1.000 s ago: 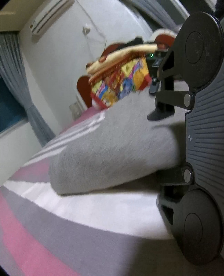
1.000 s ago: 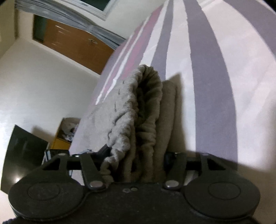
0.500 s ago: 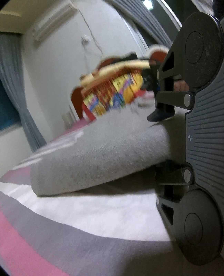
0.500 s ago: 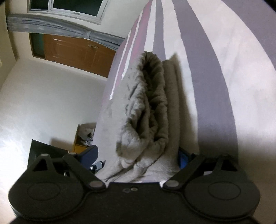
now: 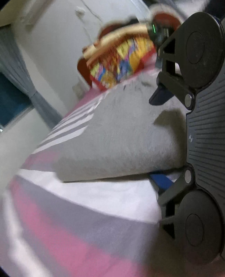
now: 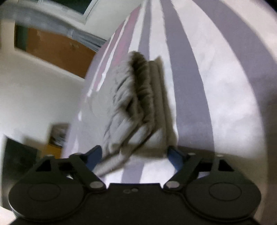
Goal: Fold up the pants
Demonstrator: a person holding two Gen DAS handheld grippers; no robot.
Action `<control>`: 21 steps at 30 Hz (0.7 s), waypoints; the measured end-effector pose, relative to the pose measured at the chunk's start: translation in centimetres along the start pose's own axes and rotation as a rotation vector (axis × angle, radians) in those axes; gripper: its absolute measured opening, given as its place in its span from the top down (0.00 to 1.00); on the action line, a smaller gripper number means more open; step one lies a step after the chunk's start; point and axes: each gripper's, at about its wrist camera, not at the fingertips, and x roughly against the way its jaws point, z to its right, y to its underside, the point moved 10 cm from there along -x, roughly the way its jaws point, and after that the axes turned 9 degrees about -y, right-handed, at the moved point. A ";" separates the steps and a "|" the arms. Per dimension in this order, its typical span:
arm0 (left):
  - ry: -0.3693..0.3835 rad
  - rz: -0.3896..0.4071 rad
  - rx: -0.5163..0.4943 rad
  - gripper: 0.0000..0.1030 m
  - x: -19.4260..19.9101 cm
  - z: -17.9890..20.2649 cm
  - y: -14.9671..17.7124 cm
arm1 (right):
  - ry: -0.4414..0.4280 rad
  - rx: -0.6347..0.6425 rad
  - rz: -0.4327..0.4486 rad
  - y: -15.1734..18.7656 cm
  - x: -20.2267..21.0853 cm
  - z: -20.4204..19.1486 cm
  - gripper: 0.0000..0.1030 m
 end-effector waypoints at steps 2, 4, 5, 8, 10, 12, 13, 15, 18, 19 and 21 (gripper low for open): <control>-0.025 0.036 -0.026 0.18 1.4 1.3 -0.2 | 0.040 0.093 -0.017 1.0 0.3 -2.4 0.16; -0.055 0.075 -0.030 0.18 2.9 2.1 -0.5 | 0.109 0.182 -0.009 1.6 0.9 -4.3 0.16; -0.072 0.096 -0.027 0.18 3.7 2.5 -0.6 | 0.156 0.223 0.005 1.7 1.2 -5.1 0.15; -0.134 0.154 -0.071 0.18 7.0 4.4 -0.9 | 0.231 0.320 0.043 2.6 3.0 -7.7 0.08; -0.186 0.174 -0.139 0.18 9.6 5.7 -0.5 | 0.281 0.387 0.071 3.2 4.6 -9.7 0.01; -0.207 0.202 -0.205 0.15 12.4 7.9 0.2 | 0.287 0.431 0.074 4.3 6.1 -11.7 0.01; -0.220 0.219 -0.231 0.13 13.8 9.1 0.5 | 0.306 0.441 0.082 4.8 6.5 -12.6 0.00; -0.241 0.259 -0.266 0.01 16.8 10.9 1.4 | 0.368 0.480 0.114 6.3 8.4 -14.3 0.00; -0.267 0.321 -0.287 0.00 21.9 13.7 3.0 | 0.344 0.532 0.201 8.8 11.0 -18.0 0.00; -0.265 0.339 -0.287 0.00 23.5 14.6 3.4 | 0.328 0.537 0.224 9.7 11.8 -19.1 0.00; -0.250 0.379 -0.285 0.00 26.6 16.2 4.7 | 0.326 0.553 0.269 11.4 13.5 -21.3 0.00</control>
